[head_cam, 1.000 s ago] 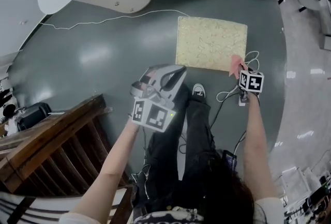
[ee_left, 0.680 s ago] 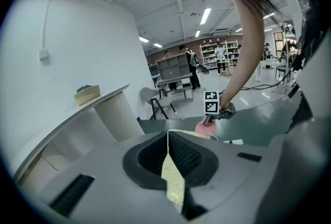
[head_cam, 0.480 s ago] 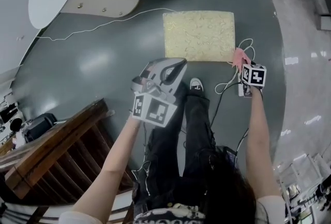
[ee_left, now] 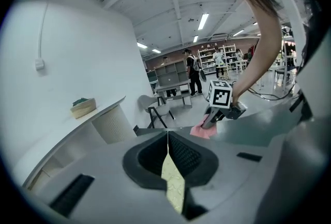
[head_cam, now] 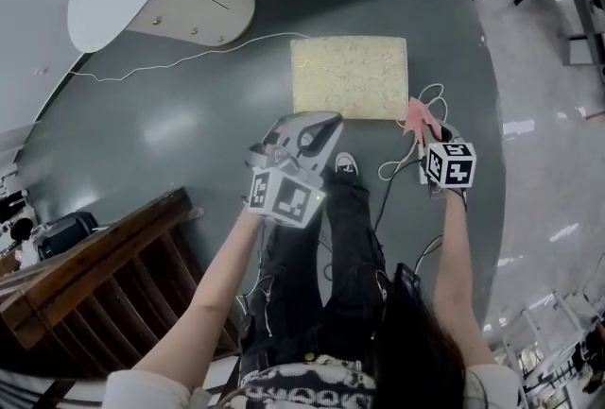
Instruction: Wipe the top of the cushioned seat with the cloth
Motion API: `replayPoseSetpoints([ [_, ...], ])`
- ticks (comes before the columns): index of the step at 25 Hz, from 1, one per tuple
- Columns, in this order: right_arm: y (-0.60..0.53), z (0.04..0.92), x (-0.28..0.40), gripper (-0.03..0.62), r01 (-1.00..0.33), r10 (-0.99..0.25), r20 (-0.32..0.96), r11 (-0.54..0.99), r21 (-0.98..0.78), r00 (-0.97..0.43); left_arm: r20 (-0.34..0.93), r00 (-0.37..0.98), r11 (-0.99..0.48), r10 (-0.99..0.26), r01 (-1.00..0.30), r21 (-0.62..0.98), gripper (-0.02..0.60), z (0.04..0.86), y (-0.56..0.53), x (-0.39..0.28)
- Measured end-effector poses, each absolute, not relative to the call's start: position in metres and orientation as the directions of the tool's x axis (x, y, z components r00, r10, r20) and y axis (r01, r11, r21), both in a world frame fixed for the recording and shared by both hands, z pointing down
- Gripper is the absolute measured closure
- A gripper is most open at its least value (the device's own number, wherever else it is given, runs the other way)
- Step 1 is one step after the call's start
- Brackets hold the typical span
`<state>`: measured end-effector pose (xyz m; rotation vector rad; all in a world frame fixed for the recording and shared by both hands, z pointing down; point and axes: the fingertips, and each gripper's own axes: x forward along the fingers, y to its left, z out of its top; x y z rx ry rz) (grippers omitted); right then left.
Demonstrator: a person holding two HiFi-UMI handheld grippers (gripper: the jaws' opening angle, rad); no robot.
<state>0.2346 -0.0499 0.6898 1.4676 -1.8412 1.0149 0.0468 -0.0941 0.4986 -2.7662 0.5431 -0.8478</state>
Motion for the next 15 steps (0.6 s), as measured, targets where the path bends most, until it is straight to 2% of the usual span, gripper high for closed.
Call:
replayPoseSetpoints([
  [8,-0.027,0.572,0.207,0.583,-0.952,-0.633,0.72,0.102,-0.287,-0.285,0.471,0.767,-0.897,-0.436,-0.325,-0.301,0.575,0.437,-0.077,0.046],
  [15,-0.001,0.496,0.21,0.583,-0.953,-0.709,0.656,0.075,-0.295,-0.259,0.46,0.77,-0.893,-0.442,-0.328,-0.308,0.575,0.404,-0.049,0.045],
])
